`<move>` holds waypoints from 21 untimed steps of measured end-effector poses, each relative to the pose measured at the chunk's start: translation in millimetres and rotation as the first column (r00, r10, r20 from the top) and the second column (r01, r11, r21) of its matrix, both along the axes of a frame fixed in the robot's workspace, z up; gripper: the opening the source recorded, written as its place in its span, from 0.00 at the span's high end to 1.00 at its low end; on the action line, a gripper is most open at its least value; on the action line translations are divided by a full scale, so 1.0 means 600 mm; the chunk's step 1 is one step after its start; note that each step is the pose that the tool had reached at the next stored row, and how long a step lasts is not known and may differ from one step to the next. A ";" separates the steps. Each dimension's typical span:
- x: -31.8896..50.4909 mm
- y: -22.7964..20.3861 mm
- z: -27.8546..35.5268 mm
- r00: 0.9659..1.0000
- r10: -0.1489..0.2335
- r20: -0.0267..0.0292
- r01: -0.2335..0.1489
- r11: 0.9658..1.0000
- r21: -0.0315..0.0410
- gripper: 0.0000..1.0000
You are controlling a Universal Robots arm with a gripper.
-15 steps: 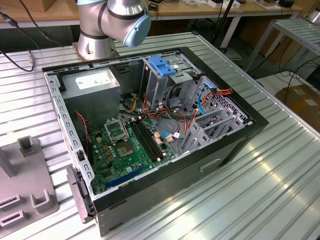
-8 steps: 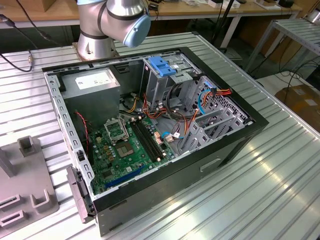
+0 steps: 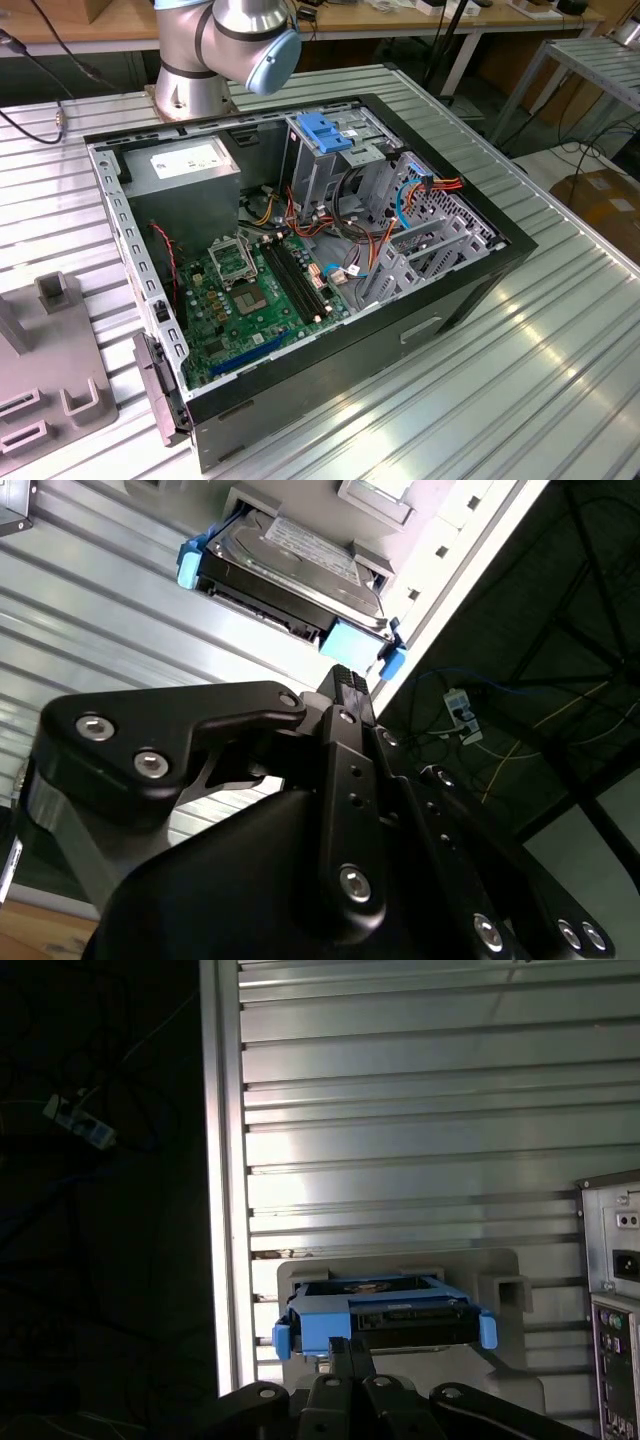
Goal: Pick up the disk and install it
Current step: 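Pick up the disk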
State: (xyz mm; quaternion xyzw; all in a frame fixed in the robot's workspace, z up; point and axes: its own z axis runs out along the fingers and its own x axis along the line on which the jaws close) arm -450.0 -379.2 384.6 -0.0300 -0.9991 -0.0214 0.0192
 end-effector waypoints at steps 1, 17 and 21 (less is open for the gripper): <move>0.000 0.0000 0.000 1.000 0.000 0.000 0.000 1.000 0.000 0.90; 0.000 0.0000 0.000 0.989 0.146 0.000 -0.146 0.989 0.000 0.90; 0.000 0.0000 -0.001 0.971 0.241 0.000 -0.241 0.971 0.000 0.90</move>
